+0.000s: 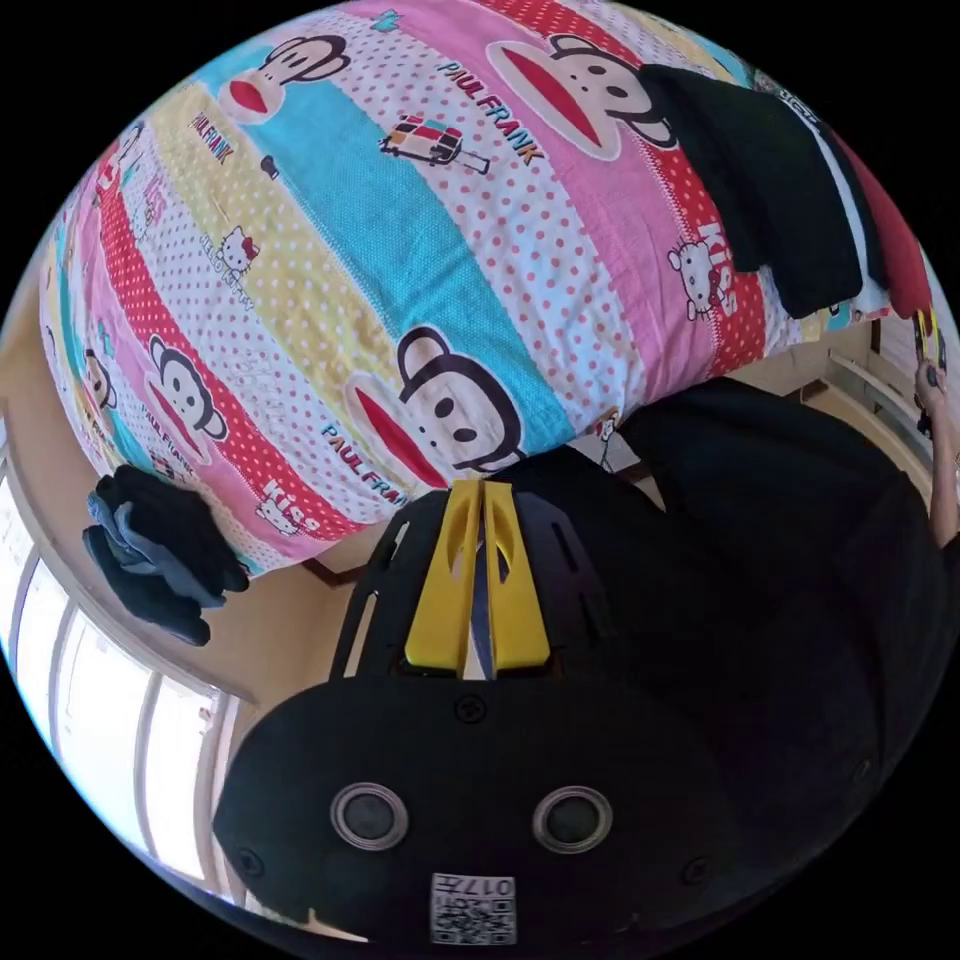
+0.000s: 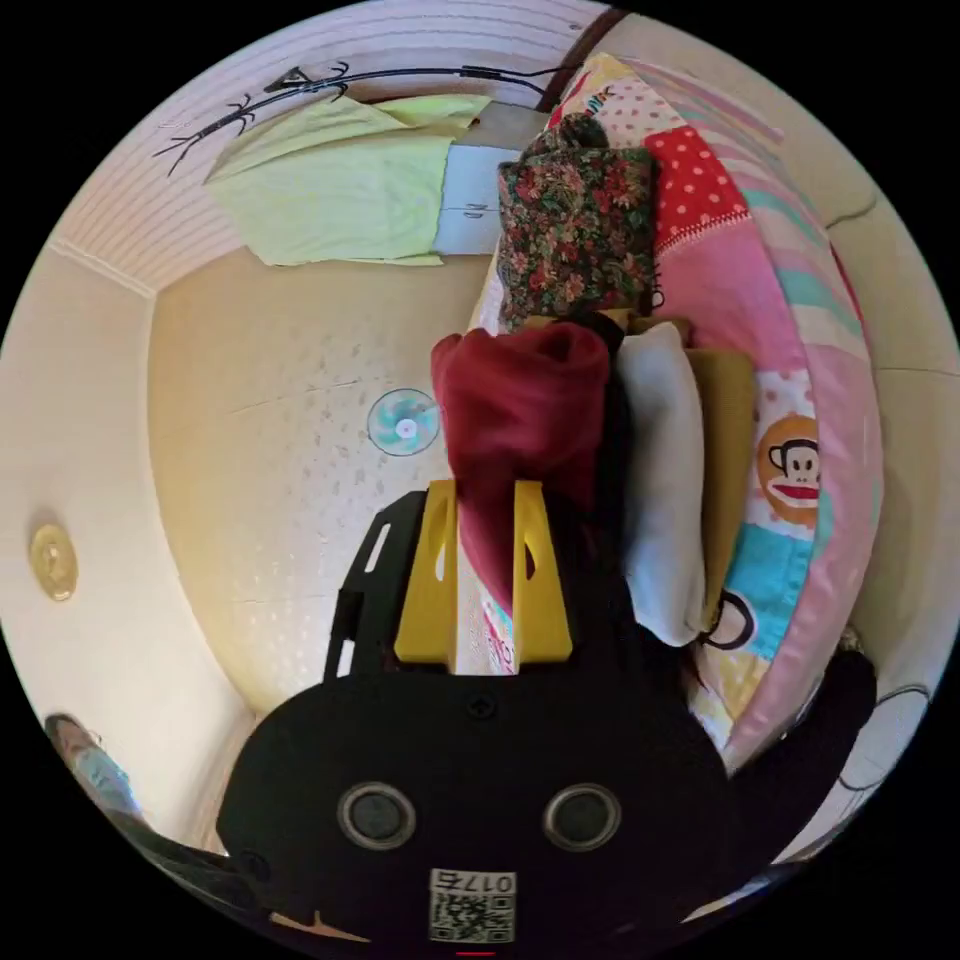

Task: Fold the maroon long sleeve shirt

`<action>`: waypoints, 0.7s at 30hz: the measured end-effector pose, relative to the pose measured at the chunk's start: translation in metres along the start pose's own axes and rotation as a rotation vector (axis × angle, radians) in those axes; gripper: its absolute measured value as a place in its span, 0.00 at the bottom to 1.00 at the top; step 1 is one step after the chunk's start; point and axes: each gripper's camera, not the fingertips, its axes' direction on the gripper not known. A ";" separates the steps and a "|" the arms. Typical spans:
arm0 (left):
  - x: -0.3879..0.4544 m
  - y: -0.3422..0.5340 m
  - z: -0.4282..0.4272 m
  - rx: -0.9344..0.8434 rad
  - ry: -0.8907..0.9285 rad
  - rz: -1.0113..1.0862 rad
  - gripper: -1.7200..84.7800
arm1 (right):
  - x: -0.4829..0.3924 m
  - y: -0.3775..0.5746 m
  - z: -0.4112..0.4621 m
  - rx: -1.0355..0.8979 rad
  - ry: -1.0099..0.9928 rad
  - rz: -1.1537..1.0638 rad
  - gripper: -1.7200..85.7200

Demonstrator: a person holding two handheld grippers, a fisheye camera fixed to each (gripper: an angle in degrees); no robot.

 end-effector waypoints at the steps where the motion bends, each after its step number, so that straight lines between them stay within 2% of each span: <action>1: -0.002 0.002 0.007 -0.033 0.058 -0.037 0.01 | -0.005 0.004 0.000 -0.001 -0.065 -0.040 0.09; 3: -0.002 0.003 0.015 -0.051 0.153 -0.068 0.01 | -0.029 0.018 0.023 -0.109 -0.441 -0.173 0.06; 4: -0.001 0.002 0.017 -0.045 0.182 -0.079 0.01 | -0.039 0.023 0.035 -0.158 -0.517 -0.199 0.05; 6: 0.006 -0.005 0.013 -0.029 0.158 -0.083 0.01 | -0.089 0.057 0.097 -0.418 -0.616 -0.301 0.04; 8: 0.015 -0.016 0.005 -0.006 0.114 -0.091 0.01 | -0.130 0.097 0.139 -0.647 -0.581 -0.398 0.03; 11: 0.026 -0.037 -0.006 0.033 0.161 -0.129 0.01 | -0.173 0.182 0.175 -0.938 -0.533 -0.532 0.03; 15: 0.039 -0.063 -0.013 0.083 0.254 -0.197 0.01 | -0.162 0.299 0.180 -1.394 -0.598 -0.536 0.02; 16: 0.042 -0.069 -0.010 0.083 0.273 -0.212 0.01 | -0.153 0.315 0.179 -1.470 -0.562 -0.530 0.02; 18: 0.046 -0.076 -0.003 0.061 0.283 -0.237 0.01 | -0.102 0.371 0.171 -1.821 -0.298 -0.504 0.02; 20: 0.050 -0.082 0.008 0.020 0.277 -0.258 0.01 | -0.065 0.395 0.153 -1.994 -0.161 -0.480 0.03; 21: 0.052 -0.085 0.016 -0.016 0.265 -0.264 0.01 | -0.049 0.398 0.140 -2.016 -0.103 -0.454 0.03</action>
